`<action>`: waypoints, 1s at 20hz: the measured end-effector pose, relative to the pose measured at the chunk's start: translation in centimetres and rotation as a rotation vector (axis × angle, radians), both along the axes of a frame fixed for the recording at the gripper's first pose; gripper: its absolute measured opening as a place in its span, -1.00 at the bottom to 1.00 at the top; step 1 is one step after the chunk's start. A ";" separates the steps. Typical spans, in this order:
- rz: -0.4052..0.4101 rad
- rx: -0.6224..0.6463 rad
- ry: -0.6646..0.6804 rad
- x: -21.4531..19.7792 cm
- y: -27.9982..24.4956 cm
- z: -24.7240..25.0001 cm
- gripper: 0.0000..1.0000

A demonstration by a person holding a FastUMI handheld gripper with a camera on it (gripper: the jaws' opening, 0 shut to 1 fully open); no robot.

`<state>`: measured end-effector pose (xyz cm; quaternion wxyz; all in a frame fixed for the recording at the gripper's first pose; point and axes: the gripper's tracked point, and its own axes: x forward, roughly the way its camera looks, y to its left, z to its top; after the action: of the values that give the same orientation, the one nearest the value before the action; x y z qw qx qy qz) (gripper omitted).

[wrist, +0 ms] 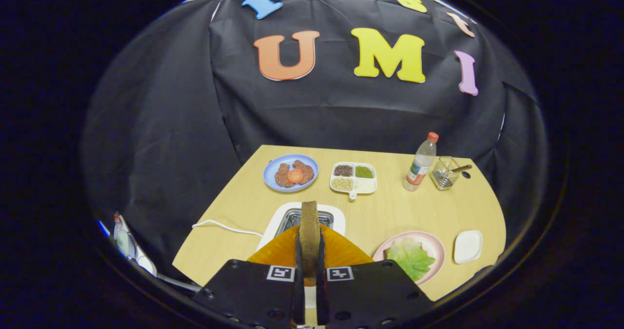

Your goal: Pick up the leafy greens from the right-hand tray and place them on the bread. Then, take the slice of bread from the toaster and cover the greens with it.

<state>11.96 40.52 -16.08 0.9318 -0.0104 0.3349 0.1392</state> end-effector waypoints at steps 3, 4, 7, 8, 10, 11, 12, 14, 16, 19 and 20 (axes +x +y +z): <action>0.001 0.012 -0.018 -1.1 -0.8 2.5 -0.82; -0.004 0.020 -0.028 -1.4 -1.3 3.3 -0.82; -0.017 0.027 -0.054 -2.0 -3.3 5.3 -0.82; -0.028 0.027 -0.064 -2.1 -4.2 5.7 -0.82; -0.040 0.029 -0.066 -2.1 -5.9 5.9 -0.82; -0.051 0.034 -0.063 -2.2 -6.9 5.8 -0.82; -0.066 0.042 -0.055 -2.1 -7.8 5.5 -0.82; -0.093 0.047 -0.028 -1.9 -9.8 4.3 -0.82; -0.105 0.044 0.006 -1.4 -11.3 2.4 -0.82; -0.148 0.049 0.079 -0.6 -13.6 -1.7 -0.82; -0.163 0.051 0.105 -0.2 -14.2 -3.2 -0.82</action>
<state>11.76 26.28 -19.26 0.9212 0.0479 0.3794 0.0718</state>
